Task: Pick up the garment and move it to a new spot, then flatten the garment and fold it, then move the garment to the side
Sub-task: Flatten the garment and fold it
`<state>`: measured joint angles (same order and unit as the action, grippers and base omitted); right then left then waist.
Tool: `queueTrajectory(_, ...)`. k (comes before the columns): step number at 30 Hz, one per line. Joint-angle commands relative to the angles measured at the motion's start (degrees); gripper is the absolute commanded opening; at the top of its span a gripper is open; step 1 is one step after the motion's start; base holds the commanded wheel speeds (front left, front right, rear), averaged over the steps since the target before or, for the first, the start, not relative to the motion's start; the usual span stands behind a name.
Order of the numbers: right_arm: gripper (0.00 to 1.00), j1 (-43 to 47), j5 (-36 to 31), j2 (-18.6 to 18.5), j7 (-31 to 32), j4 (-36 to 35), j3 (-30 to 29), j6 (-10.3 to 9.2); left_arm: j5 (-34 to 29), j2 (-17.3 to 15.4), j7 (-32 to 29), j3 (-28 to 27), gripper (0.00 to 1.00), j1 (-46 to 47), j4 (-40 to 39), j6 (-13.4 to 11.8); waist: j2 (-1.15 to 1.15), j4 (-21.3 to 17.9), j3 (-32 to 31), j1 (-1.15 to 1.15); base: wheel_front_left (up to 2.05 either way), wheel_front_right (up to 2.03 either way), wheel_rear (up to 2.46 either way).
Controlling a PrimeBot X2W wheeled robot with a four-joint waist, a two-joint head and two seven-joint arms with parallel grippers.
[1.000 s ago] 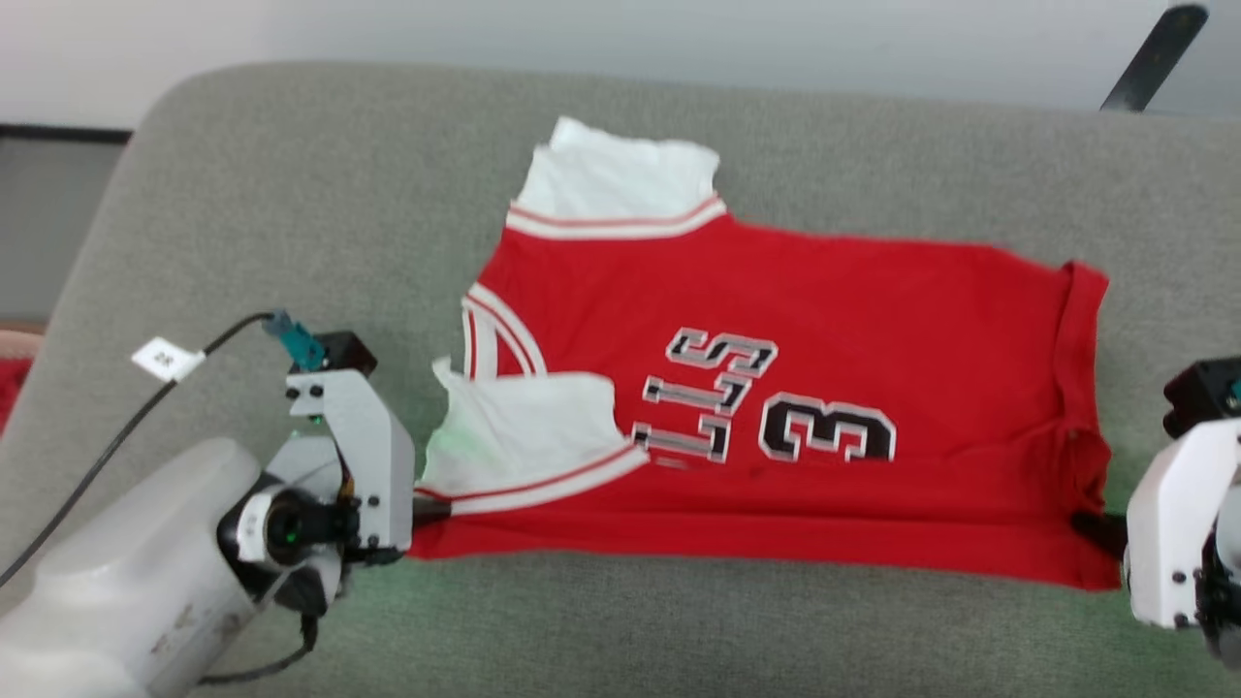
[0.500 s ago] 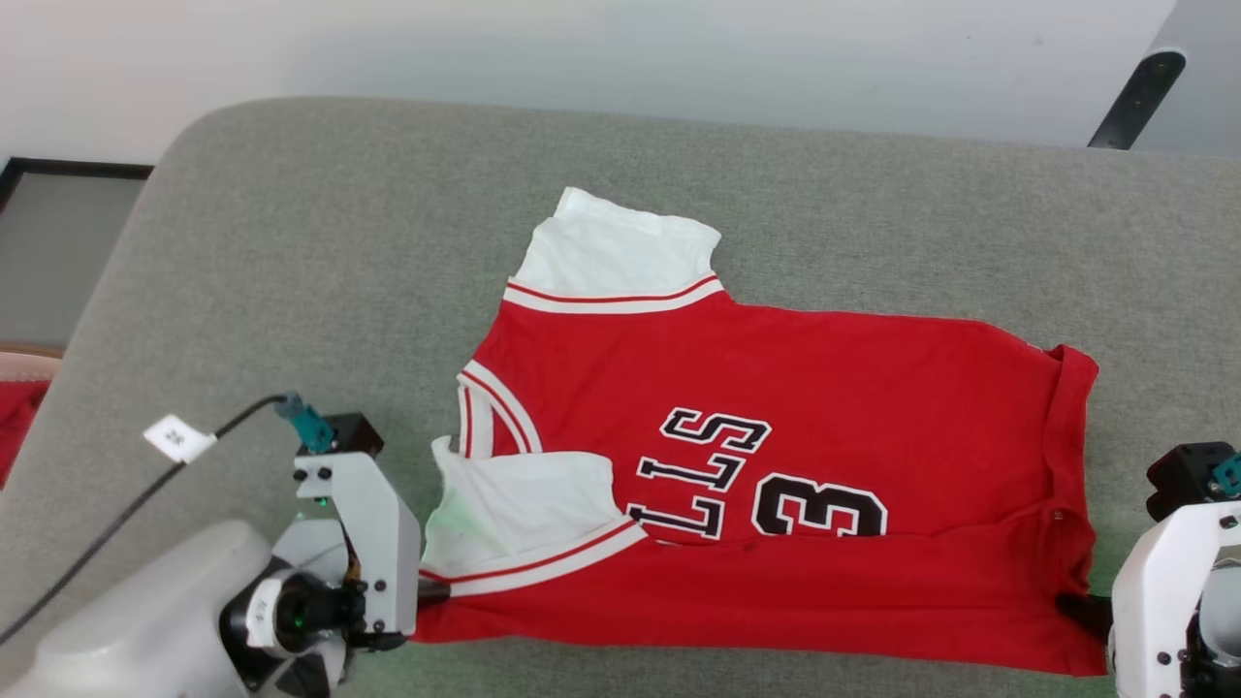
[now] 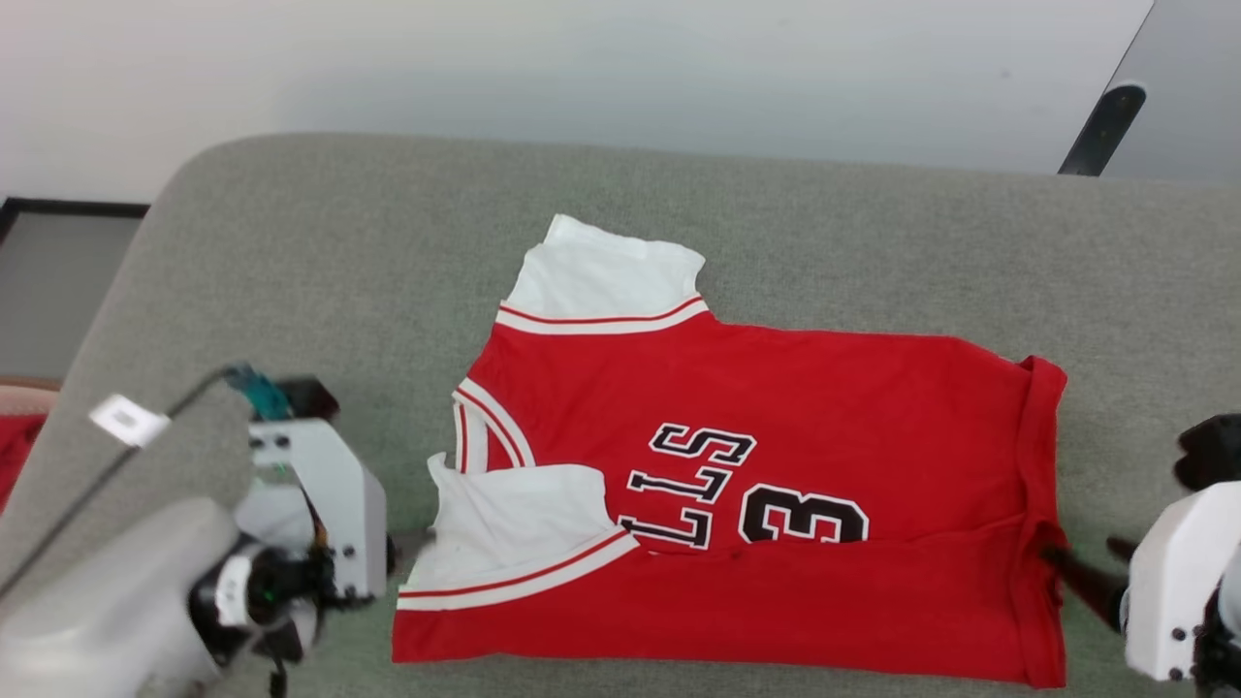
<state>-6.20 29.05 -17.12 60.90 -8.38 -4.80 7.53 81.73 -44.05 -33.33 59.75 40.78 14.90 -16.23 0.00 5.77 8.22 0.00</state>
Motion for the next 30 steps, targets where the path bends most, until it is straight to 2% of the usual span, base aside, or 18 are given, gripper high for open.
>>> queueTrajectory(1,1.00,0.37,-0.31,-0.04,-1.12,-1.11,-0.60,-0.09,-0.55,-0.64,0.85,-0.72,1.00,1.07,-1.12,-0.28,0.00,-0.20,-0.76,0.00,0.00,0.00,0.00)
queueTrajectory(7,1.00,1.01,-1.07,1.15,-11.13,-7.30,-1.27,-0.08,-3.98,-3.46,5.52,-3.19,1.00,4.10,-5.75,-1.19,0.00,-1.21,-1.24,0.00,0.00,0.00,0.00)
queueTrajectory(10,1.00,0.80,-2.92,0.98,-19.44,-9.89,-0.18,-0.08,-6.77,-4.31,8.66,-4.21,1.00,6.28,-7.32,-0.33,0.00,-2.30,-0.68,0.00,0.00,0.00,0.00)
queueTrajectory(12,1.00,0.41,-4.41,0.41,-25.23,-11.54,1.19,-0.07,-9.09,-4.49,10.65,-4.61,1.00,8.29,-7.75,1.12,0.00,-3.26,0.09,0.00,0.00,0.00,0.00)
queueTrajectory(17,1.00,-1.14,-7.06,1.63,-36.51,-13.51,4.06,-0.07,-11.31,-4.73,12.63,-6.47,1.00,13.28,-5.40,3.45,0.00,-7.43,3.77,0.00,0.00,0.00,0.00)
queueTrajectory(24,1.00,-4.74,-8.43,3.05,-42.62,-14.36,6.52,-0.07,-13.80,-5.45,11.03,-7.95,1.00,21.61,-0.90,6.79,0.00,-14.14,11.91,0.00,0.00,0.00,0.00)
queueTrajectory(30,1.00,-7.20,-8.09,3.87,-45.51,-13.71,7.73,-0.07,-14.77,-6.03,5.92,-7.38,1.00,27.32,3.43,9.31,0.00,-18.31,17.88,0.00,0.00,0.00,0.00)
